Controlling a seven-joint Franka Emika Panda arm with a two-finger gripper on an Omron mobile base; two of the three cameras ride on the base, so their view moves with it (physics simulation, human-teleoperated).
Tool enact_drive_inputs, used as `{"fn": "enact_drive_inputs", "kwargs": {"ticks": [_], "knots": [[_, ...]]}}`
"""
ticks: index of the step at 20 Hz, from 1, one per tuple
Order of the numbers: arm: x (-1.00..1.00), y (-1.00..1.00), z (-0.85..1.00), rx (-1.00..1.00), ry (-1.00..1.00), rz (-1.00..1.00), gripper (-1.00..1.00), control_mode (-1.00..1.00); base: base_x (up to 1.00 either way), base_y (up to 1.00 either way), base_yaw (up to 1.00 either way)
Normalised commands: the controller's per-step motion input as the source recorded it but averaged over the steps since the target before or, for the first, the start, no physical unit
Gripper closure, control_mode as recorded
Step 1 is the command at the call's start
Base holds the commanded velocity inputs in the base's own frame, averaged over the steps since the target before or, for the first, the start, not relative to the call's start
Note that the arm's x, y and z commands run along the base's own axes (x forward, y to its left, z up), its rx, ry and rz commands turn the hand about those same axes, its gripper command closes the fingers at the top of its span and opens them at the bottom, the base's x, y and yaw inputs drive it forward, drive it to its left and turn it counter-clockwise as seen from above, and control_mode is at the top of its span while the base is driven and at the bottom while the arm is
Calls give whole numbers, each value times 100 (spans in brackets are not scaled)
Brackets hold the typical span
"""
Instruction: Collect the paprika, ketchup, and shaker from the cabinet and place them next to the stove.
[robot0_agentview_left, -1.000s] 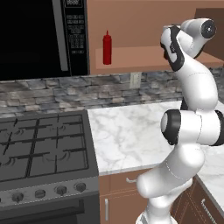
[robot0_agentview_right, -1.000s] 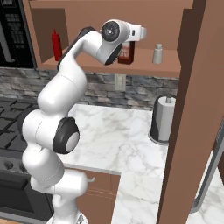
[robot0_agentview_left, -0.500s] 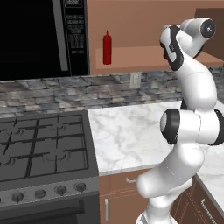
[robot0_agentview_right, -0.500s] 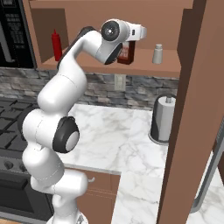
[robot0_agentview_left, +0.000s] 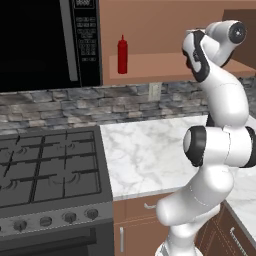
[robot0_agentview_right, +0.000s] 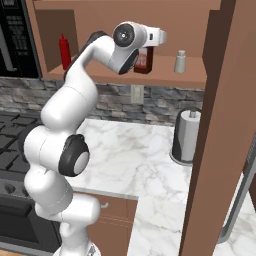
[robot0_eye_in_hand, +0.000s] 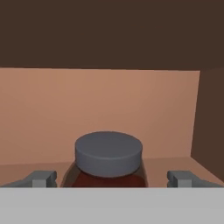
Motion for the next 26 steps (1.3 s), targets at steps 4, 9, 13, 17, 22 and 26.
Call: {"fn": "enact_drive_inputs", "kwargs": {"ticks": [4,9,13,17,22,26], "knots": [[1,20,0,-2,4,-7,-100,-100,0,0,0],[2,30,0,-4,7,-6,-100,-100,0,0,0],[0,29,0,-4,6,-2,-100,-100,0,0,0],[3,6,0,-1,1,0,-100,-100,0,0,0],[10,0,0,0,0,0,-100,-100,0,0,0],[11,-7,0,0,0,0,-100,-100,0,0,0]]}}
